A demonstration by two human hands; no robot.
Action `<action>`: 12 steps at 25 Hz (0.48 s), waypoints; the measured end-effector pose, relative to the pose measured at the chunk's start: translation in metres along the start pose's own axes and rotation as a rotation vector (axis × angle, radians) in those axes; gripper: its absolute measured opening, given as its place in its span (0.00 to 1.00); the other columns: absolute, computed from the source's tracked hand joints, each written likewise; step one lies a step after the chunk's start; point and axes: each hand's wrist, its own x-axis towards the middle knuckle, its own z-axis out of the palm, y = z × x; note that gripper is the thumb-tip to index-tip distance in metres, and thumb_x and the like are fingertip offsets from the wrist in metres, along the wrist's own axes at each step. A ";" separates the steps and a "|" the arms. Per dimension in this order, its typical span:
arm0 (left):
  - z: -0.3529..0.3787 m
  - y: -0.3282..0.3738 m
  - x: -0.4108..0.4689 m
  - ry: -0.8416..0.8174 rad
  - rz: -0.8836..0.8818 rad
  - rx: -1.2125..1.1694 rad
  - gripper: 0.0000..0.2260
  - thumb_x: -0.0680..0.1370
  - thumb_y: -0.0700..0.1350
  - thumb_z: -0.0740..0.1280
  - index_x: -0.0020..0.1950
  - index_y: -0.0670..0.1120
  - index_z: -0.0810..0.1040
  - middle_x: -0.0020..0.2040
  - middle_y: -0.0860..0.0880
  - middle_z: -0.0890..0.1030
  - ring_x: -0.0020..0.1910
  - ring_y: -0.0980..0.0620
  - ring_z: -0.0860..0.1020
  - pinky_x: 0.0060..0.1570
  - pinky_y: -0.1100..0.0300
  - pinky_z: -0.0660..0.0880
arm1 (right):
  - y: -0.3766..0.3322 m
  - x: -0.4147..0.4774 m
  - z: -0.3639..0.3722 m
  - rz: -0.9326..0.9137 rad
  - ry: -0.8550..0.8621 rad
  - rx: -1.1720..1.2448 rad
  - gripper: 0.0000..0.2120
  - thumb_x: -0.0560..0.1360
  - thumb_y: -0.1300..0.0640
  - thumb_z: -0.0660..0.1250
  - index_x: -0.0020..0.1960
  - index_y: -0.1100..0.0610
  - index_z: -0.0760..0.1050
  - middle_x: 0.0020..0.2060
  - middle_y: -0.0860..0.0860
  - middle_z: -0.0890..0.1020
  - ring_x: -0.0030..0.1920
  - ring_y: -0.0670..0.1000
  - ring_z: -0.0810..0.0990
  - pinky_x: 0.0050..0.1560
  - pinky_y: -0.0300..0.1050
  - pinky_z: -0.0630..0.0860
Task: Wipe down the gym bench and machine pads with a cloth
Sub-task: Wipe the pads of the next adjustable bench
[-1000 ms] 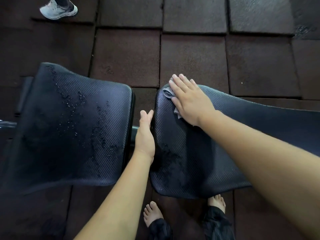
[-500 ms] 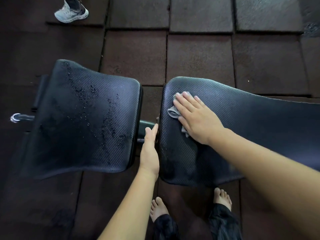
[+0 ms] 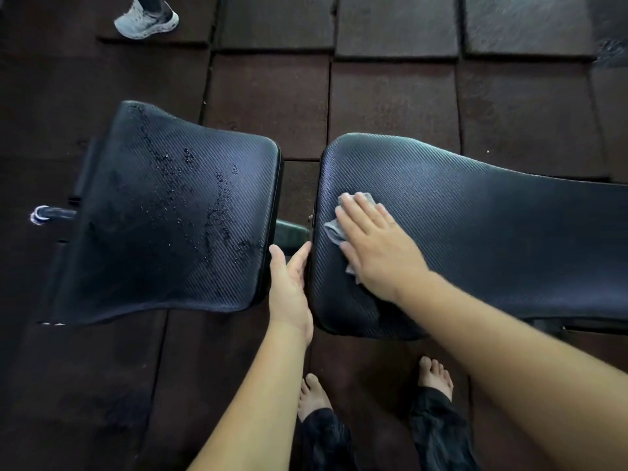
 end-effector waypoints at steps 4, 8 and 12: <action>-0.001 0.006 0.000 0.004 -0.026 -0.015 0.37 0.82 0.71 0.46 0.75 0.48 0.75 0.65 0.50 0.82 0.68 0.50 0.78 0.71 0.52 0.70 | -0.067 -0.066 0.024 -0.197 -0.023 -0.037 0.31 0.80 0.48 0.54 0.81 0.58 0.61 0.82 0.56 0.60 0.82 0.58 0.56 0.81 0.58 0.53; 0.009 0.001 -0.003 0.065 0.046 0.088 0.31 0.84 0.66 0.46 0.74 0.50 0.75 0.57 0.59 0.82 0.52 0.67 0.82 0.56 0.63 0.75 | -0.004 -0.110 0.021 -0.150 0.025 -0.024 0.30 0.82 0.48 0.55 0.82 0.58 0.61 0.83 0.54 0.58 0.83 0.56 0.55 0.78 0.59 0.58; 0.024 -0.002 -0.007 0.143 0.262 0.525 0.25 0.87 0.60 0.50 0.82 0.53 0.64 0.78 0.57 0.68 0.77 0.60 0.64 0.79 0.57 0.55 | 0.036 -0.076 0.008 0.333 0.111 0.023 0.31 0.83 0.47 0.51 0.81 0.62 0.60 0.82 0.58 0.58 0.82 0.60 0.54 0.78 0.62 0.57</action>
